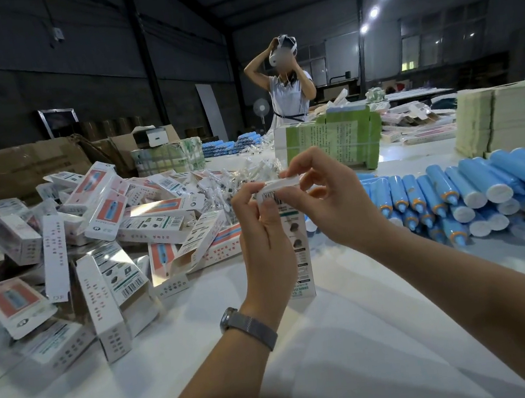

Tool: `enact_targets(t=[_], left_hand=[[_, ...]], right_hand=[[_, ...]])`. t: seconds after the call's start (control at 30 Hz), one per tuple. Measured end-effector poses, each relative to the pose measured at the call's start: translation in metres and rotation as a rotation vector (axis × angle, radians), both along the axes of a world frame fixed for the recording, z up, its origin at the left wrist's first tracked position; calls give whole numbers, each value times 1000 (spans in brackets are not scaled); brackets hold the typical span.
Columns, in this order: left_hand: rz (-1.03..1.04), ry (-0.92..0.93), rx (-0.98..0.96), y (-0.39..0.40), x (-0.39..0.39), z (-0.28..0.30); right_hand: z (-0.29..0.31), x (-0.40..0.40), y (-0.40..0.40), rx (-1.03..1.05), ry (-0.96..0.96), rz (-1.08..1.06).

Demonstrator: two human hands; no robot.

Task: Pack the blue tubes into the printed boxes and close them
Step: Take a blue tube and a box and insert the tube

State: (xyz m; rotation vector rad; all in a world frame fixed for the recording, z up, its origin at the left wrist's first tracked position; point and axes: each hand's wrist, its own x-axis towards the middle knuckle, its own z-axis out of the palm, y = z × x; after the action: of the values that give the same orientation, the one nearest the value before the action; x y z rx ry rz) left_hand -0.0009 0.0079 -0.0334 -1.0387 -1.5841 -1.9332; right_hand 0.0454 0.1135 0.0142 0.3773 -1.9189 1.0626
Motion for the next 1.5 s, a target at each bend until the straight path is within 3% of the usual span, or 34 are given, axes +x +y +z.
enact_targets(t=[0.53,1.03,1.37,1.5], left_hand=[[18,31,-17,1,-3,-3],[52,95,-24,0,3,2],[-44,-59,30,0,1,2],[-41,-39,18,-1,0,4]], right_hand=[[4,1,3,-28,-46,-11],[6,-2,10,95,-68,-53],[2,-6,8,87,-58,-107],[3,-5,2,102,-74,-151]])
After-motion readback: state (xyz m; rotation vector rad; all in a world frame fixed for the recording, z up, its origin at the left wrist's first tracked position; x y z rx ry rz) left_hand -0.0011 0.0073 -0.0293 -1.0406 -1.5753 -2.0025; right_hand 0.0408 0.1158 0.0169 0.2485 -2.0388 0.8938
